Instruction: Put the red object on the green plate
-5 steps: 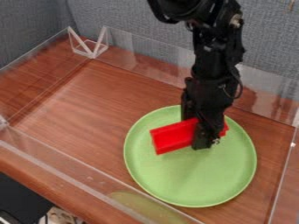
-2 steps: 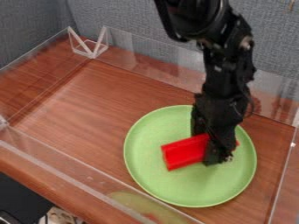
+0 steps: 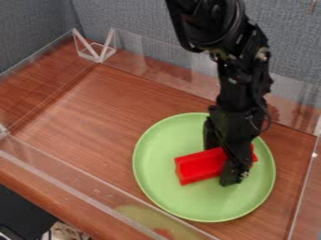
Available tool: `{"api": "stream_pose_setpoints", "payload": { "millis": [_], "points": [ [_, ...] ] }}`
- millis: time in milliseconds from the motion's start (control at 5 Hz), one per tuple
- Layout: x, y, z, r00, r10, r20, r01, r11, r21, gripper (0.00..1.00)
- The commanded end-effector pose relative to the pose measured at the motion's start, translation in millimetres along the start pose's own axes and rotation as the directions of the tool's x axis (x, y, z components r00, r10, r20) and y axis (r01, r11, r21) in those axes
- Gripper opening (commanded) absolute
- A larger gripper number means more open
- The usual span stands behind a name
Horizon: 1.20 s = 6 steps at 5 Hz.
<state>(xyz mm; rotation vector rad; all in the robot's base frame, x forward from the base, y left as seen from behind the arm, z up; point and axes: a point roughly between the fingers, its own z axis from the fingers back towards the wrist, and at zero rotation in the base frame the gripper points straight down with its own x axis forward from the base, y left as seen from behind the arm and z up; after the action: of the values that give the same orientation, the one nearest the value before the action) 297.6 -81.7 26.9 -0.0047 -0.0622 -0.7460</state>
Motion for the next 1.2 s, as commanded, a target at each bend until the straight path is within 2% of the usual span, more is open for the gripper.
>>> {"api": "stream_pose_setpoints", "payload": {
  "millis": [0, 200, 400, 600, 800, 1000],
  "points": [
    [-1.6, 11.6, 9.6, 0.999, 0.024, 0.025, -0.024, 1.000, 0.018, 1.00],
    [-6.8, 11.0, 15.4, 0.999, -0.039, 0.025, 0.038, 0.999, 0.016, 0.00],
    [-10.3, 5.5, 18.4, 0.993, -0.116, 0.027, 0.116, 0.993, 0.008, 0.00],
    [-15.3, -3.4, 17.6, 0.994, -0.109, 0.024, 0.109, 0.994, -0.001, 0.00],
    [-21.2, -8.0, 14.4, 0.996, -0.091, 0.016, 0.091, 0.996, -0.015, 1.00],
    [-28.7, -5.7, 15.6, 0.998, -0.056, 0.009, 0.056, 0.998, -0.025, 1.00]
  ]
}}
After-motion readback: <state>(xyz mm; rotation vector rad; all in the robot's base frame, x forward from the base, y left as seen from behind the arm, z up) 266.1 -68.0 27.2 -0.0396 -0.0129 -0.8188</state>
